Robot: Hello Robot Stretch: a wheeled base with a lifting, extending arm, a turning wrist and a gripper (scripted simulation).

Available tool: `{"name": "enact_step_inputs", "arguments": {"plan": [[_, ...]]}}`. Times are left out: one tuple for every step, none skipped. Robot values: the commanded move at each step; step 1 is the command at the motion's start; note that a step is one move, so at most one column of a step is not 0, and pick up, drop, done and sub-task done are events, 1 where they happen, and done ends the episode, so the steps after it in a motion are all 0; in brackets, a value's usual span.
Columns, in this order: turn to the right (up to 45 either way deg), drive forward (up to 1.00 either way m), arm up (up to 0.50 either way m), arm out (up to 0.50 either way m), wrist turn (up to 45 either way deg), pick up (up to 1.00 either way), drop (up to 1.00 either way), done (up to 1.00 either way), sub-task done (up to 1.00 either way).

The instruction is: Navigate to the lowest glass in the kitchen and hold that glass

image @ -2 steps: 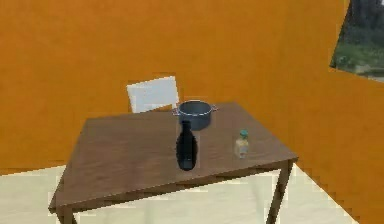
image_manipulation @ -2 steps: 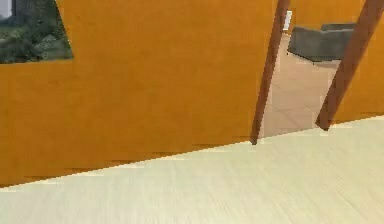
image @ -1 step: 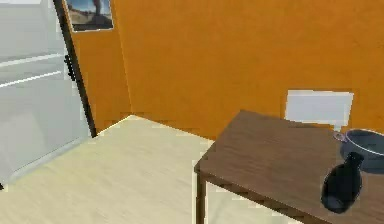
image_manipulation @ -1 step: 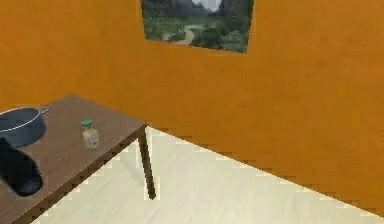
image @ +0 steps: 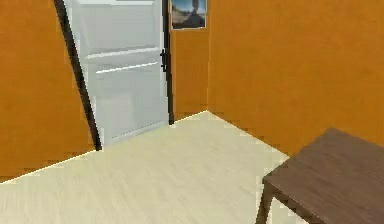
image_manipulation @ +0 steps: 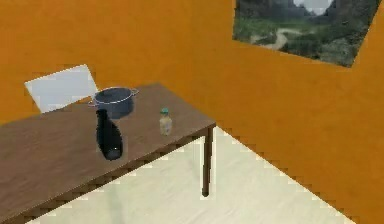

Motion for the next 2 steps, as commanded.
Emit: {"name": "enact_step_inputs", "arguments": {"plan": [[45.0,0.00,0.00,0.00,0.0,0.00,0.00,0.00,0.00],[45.0,0.00,0.00,0.00,0.0,0.00,0.00,0.00,0.00]]}}
